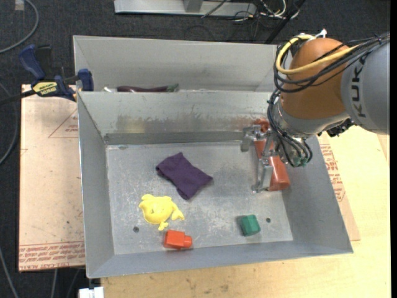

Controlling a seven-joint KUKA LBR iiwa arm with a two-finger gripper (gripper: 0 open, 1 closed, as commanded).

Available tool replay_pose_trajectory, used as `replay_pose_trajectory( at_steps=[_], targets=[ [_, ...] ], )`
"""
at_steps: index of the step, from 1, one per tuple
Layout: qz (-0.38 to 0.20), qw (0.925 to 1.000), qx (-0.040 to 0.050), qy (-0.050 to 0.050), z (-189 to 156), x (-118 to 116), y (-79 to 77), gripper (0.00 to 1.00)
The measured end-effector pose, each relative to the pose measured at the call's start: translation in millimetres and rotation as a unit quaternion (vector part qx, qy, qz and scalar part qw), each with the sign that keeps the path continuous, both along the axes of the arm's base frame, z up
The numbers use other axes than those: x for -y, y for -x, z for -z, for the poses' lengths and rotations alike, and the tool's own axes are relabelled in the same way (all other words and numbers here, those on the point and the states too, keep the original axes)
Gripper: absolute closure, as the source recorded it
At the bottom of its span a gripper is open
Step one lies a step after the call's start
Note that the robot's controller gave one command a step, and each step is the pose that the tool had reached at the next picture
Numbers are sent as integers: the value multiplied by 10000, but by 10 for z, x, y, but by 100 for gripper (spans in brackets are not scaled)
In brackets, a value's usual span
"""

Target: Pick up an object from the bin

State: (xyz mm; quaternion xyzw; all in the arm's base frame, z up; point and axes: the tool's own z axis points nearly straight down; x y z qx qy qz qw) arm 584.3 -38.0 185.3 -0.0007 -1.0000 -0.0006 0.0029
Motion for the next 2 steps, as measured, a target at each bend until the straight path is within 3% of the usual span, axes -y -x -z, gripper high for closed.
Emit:
replay_pose_trajectory(
  at_steps=[1,2],
  targets=[
    [-5,10000,36,3,-44,0,-15,0],
    [-263,9996,40,5,238,-504,-31,0]
  ],
)
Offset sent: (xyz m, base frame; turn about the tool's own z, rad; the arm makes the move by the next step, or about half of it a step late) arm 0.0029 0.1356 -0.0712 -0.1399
